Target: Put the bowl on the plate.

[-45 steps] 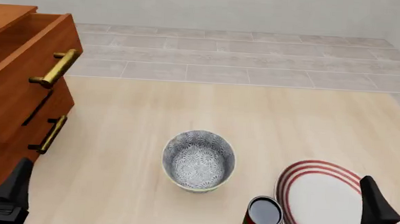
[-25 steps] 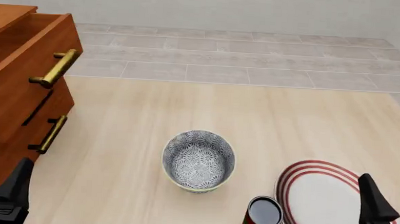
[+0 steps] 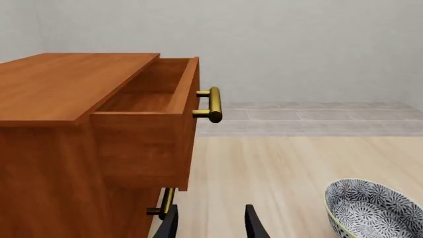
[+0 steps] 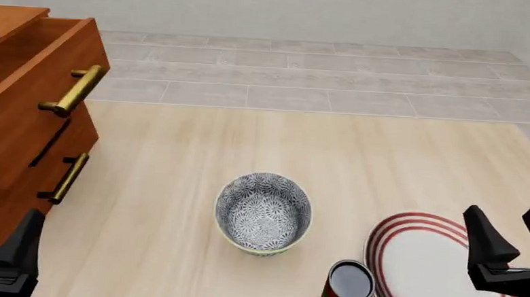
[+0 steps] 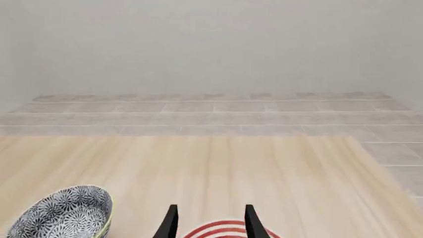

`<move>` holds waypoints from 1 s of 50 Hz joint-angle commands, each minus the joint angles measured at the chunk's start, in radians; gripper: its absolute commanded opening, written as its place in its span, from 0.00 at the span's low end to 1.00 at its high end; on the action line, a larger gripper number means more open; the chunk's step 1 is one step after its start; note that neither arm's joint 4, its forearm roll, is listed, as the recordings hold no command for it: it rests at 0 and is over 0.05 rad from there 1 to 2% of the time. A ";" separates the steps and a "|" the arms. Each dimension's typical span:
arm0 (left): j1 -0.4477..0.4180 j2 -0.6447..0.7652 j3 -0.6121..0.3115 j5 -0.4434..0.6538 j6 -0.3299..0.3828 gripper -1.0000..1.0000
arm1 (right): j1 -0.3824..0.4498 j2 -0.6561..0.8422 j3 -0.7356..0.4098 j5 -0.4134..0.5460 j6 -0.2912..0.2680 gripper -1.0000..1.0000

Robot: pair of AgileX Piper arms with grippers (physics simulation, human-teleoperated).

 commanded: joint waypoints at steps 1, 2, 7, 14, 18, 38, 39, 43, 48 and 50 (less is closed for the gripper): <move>0.000 0.000 0.000 0.000 0.000 1.00 | 0.076 0.125 -0.080 -0.036 0.007 1.00; 0.000 0.000 0.000 0.000 0.000 1.00 | 0.090 0.130 -0.092 -0.030 -0.004 1.00; 0.000 0.000 0.000 0.000 0.000 1.00 | 0.138 0.241 -0.155 -0.056 0.015 1.00; 0.000 0.000 0.000 0.000 0.000 1.00 | 0.242 0.408 -0.235 -0.059 0.042 1.00; 0.000 0.000 0.000 0.000 0.000 1.00 | 0.289 0.500 -0.272 -0.074 0.021 1.00; 0.000 0.000 0.000 0.000 0.000 1.00 | 0.383 0.845 -0.474 -0.020 0.046 1.00; 0.000 0.000 0.000 0.000 0.000 1.00 | 0.393 0.848 -0.479 -0.022 0.047 1.00; 0.000 0.000 0.000 0.000 0.000 1.00 | 0.417 0.915 -0.521 0.008 0.026 1.00; 0.000 0.000 0.000 0.000 0.000 1.00 | 0.445 0.941 -0.533 0.020 0.021 1.00; 0.000 0.000 0.000 0.000 0.000 1.00 | 0.454 0.969 -0.541 0.025 0.015 1.00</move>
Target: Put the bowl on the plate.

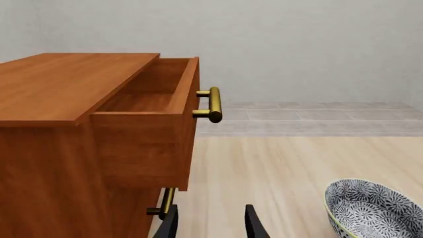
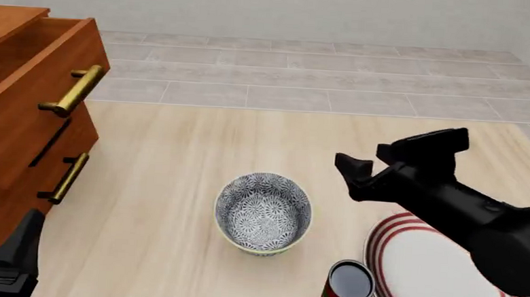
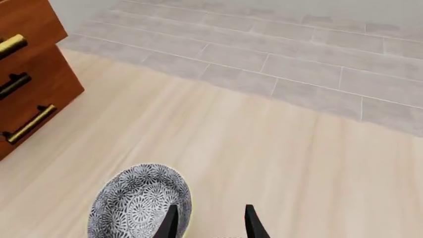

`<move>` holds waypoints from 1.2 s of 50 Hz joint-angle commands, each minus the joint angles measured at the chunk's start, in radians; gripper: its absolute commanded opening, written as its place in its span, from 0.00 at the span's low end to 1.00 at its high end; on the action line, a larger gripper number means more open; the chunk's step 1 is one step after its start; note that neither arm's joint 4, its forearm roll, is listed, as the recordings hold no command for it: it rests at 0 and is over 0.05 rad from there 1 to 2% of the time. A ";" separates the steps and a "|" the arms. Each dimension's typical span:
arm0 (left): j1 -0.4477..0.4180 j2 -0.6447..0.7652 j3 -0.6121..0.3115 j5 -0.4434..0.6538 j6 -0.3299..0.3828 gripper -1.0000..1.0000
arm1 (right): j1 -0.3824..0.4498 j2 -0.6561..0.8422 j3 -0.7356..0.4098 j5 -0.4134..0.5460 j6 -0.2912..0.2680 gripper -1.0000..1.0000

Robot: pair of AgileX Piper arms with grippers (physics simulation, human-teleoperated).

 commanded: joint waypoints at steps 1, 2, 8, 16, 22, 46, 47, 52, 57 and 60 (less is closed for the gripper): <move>0.000 0.000 0.000 0.000 0.000 1.00 | 0.062 0.136 -0.068 0.034 -0.019 1.00; 0.000 0.000 0.000 0.000 0.000 1.00 | 0.064 0.144 -0.071 0.037 -0.018 1.00; 0.000 0.000 0.000 0.000 0.000 1.00 | 0.088 0.214 -0.100 0.071 -0.035 1.00; 0.000 0.000 0.000 0.000 0.000 1.00 | 0.103 0.264 -0.131 0.098 -0.043 1.00; 0.000 0.000 0.000 0.000 0.000 1.00 | 0.083 0.298 -0.145 0.103 -0.058 1.00; 0.000 0.000 0.000 0.000 0.000 1.00 | 0.038 0.433 -0.255 0.190 -0.107 1.00; 0.000 0.000 0.000 0.000 0.000 1.00 | 0.040 0.440 -0.262 0.194 -0.105 1.00; 0.000 0.000 0.000 0.000 0.000 1.00 | 0.051 0.462 -0.278 0.198 -0.101 1.00; 0.000 0.000 0.000 0.000 0.000 1.00 | 0.057 0.477 -0.276 0.192 -0.094 1.00; 0.000 0.000 0.000 0.000 0.000 1.00 | 0.061 0.489 -0.279 0.190 -0.086 1.00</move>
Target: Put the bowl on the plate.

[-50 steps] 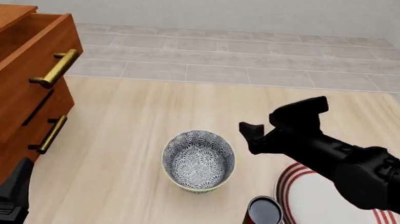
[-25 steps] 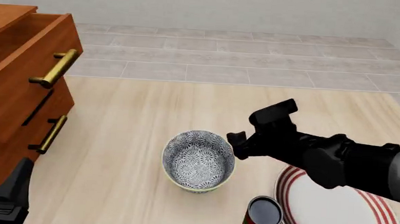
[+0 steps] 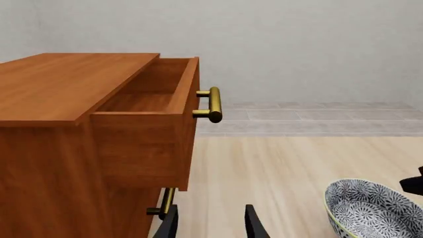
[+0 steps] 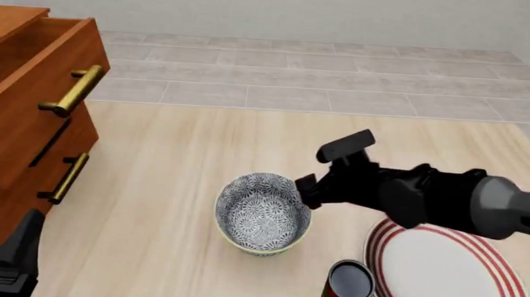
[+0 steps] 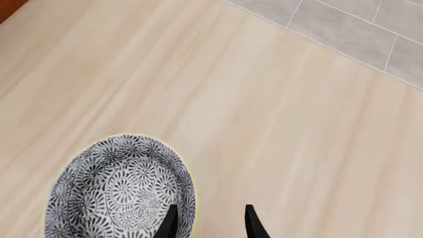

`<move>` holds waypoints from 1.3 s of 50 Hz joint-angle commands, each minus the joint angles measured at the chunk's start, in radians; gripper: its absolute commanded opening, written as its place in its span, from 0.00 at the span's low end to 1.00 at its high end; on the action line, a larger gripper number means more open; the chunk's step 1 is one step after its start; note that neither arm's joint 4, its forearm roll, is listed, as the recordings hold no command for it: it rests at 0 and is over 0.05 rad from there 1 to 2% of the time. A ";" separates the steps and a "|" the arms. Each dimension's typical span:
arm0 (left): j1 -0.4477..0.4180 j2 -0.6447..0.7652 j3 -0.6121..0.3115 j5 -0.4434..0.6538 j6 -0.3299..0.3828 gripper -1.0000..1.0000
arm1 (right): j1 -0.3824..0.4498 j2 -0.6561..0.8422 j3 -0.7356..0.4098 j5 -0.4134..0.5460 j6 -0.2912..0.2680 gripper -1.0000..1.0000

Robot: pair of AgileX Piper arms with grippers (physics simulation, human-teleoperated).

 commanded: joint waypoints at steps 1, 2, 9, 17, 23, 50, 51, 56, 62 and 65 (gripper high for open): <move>0.000 0.000 0.000 0.000 0.000 1.00 | 0.011 0.047 -0.021 0.005 0.010 1.00; 0.000 0.000 0.000 0.000 0.000 1.00 | 0.016 0.050 -0.022 0.005 0.014 1.00; 0.000 0.000 0.000 0.000 0.000 1.00 | 0.033 0.070 -0.031 0.008 0.027 1.00; 0.000 0.000 0.000 0.000 0.000 1.00 | 0.039 0.105 -0.050 0.006 0.032 1.00; 0.000 0.000 0.000 0.000 0.000 1.00 | 0.048 0.128 -0.060 0.004 0.036 1.00; 0.000 0.000 0.000 0.000 0.000 1.00 | 0.077 0.181 -0.036 -0.039 0.062 1.00; 0.000 0.000 0.000 0.000 0.000 1.00 | 0.077 0.183 -0.034 -0.041 0.062 1.00; 0.000 0.000 0.000 0.000 0.000 1.00 | 0.080 0.181 -0.023 -0.048 0.066 1.00; 0.000 0.000 0.000 0.000 0.000 1.00 | 0.073 0.167 -0.015 -0.053 0.051 0.00; 0.000 0.000 0.000 0.000 0.000 1.00 | 0.075 0.161 -0.010 -0.055 0.052 0.00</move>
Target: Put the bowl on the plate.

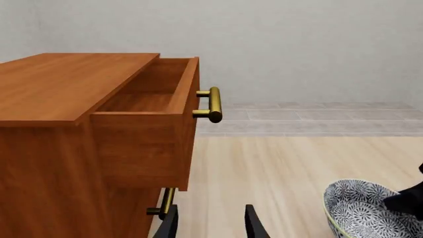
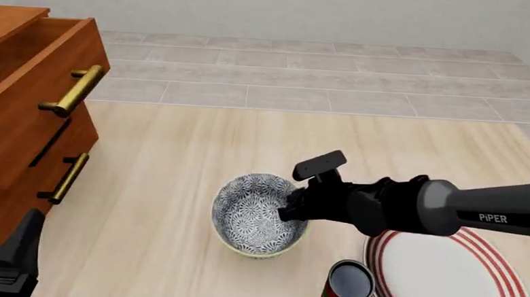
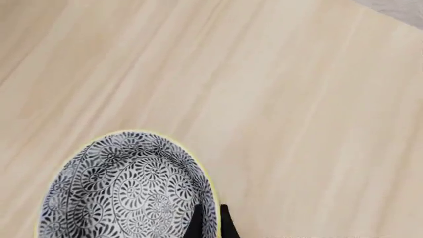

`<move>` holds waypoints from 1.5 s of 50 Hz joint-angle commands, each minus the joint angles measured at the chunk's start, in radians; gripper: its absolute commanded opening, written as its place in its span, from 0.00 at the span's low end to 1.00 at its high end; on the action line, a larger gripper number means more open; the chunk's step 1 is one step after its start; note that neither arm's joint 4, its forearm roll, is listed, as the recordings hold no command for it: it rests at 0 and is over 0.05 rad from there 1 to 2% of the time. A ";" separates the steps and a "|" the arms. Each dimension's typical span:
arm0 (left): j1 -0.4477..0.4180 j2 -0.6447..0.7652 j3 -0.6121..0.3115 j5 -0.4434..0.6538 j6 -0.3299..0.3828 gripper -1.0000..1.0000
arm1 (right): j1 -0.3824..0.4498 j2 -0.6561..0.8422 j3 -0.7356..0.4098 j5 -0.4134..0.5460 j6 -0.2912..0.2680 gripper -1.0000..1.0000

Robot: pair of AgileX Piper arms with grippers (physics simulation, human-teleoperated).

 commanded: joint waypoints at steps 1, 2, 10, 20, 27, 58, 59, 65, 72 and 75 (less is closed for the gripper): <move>0.000 0.000 0.000 0.000 0.000 1.00 | 0.006 -0.007 0.021 -0.012 0.002 0.00; 0.000 0.000 0.000 0.000 0.000 1.00 | 0.007 -0.008 0.023 -0.013 0.003 0.00; 0.000 0.000 0.000 0.000 0.000 1.00 | 0.010 -0.010 0.018 -0.010 0.005 0.00; 0.000 0.000 0.000 0.000 0.000 1.00 | 0.012 -0.030 0.010 -0.001 0.009 0.00; 0.000 0.000 0.000 0.000 0.000 1.00 | 0.010 -0.059 -0.002 0.019 0.004 0.00; 0.000 0.000 0.000 0.000 0.000 1.00 | -0.049 -0.204 -0.034 0.086 0.007 0.00; 0.000 0.000 0.000 0.000 0.000 1.00 | -0.053 -0.208 -0.033 0.087 0.008 0.00; 0.000 0.000 0.000 0.000 0.000 1.00 | -0.072 -0.241 -0.035 0.100 0.012 0.00; 0.000 0.000 0.000 0.000 0.000 1.00 | -0.106 -0.288 -0.013 0.108 0.011 0.00; 0.000 0.000 0.000 0.000 0.000 1.00 | -0.131 -0.317 0.000 0.116 0.011 0.00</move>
